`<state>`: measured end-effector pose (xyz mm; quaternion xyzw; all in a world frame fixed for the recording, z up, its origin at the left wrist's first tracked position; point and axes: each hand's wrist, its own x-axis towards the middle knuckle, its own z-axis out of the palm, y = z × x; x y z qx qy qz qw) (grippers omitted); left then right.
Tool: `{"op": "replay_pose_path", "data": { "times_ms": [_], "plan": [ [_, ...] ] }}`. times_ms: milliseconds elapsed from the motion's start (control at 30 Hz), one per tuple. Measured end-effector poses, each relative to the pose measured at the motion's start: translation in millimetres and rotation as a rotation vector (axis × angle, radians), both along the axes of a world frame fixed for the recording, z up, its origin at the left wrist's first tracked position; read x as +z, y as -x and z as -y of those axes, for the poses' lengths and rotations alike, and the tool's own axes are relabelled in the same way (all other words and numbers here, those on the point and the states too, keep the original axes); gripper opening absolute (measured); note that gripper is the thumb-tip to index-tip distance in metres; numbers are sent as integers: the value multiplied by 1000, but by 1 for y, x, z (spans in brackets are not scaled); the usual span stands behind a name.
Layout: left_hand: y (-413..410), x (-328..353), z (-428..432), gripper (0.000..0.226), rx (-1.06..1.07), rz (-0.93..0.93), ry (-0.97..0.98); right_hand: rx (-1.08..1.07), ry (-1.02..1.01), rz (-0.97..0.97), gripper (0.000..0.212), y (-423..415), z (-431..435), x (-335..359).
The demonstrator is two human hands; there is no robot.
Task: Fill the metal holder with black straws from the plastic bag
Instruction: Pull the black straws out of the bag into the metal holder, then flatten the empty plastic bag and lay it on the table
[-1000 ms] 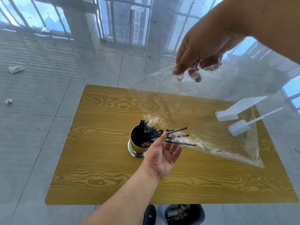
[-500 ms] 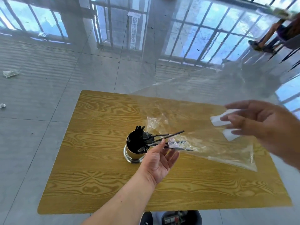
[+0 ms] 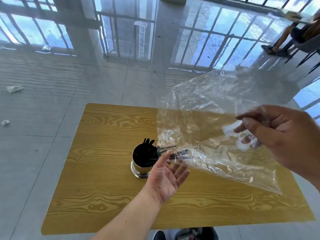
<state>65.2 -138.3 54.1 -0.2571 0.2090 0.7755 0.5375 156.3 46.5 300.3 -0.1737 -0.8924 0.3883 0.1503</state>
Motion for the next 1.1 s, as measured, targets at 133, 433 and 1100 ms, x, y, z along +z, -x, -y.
{"op": "replay_pose_path", "data": {
  "times_ms": [133, 433, 1100],
  "plan": [
    [1, 5, -1, 74, -5, -6, -19, 28, 91, 4, 51, -1, -12, 9],
    [1, 8, -2, 59, -15, -18, -5, -21, 11, 30, 53, -20, -67, 4],
    [-7, 6, -39, 98, -228, -241, 12, -421, 731, -216, 24, -105, -104, -77]
  ]
}}
